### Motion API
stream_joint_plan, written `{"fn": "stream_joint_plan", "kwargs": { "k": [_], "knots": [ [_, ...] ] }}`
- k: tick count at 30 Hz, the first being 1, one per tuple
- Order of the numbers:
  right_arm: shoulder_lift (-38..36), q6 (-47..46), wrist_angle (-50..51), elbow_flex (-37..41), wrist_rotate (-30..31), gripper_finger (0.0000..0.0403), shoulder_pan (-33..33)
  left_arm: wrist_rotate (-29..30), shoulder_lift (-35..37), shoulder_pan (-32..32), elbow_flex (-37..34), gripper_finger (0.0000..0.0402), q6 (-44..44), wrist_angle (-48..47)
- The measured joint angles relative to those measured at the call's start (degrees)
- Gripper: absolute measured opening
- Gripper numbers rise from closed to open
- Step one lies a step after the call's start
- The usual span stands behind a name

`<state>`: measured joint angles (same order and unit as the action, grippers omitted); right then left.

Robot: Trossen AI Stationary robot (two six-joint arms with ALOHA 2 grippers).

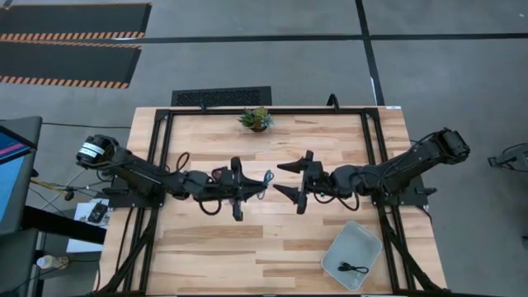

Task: Pick and place USB-C Cables
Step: Put the blue charger cable into the white bin

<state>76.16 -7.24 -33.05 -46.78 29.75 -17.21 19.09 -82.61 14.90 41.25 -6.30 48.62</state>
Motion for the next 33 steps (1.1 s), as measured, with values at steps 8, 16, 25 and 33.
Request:
{"fn": "stream_joint_plan", "kwargs": {
  "k": [8, 16, 25, 33],
  "knots": [
    [0.0, 2.4, -0.4, 0.0, 0.0, 0.0333, 0.9, -3.6, 0.0, -3.1, 0.0, 0.0002, -1.7, -1.7],
    [0.0, 1.8, -0.4, 0.0, -3.1, 0.0333, 3.3, -3.8, 0.0, -4.1, 0.0, 0.0002, -1.1, -1.6],
    [0.0, -0.3, -1.5, 0.0, -6.1, 0.0333, 5.6, -3.8, 0.0, -4.6, 0.0, 0.0002, -0.6, -1.3],
    [2.0, -2.3, -4.4, 0.0, -9.4, 0.0333, 8.1, -3.7, 0.0, -4.6, 0.0, 0.0002, -0.6, -1.5]
  ]
}}
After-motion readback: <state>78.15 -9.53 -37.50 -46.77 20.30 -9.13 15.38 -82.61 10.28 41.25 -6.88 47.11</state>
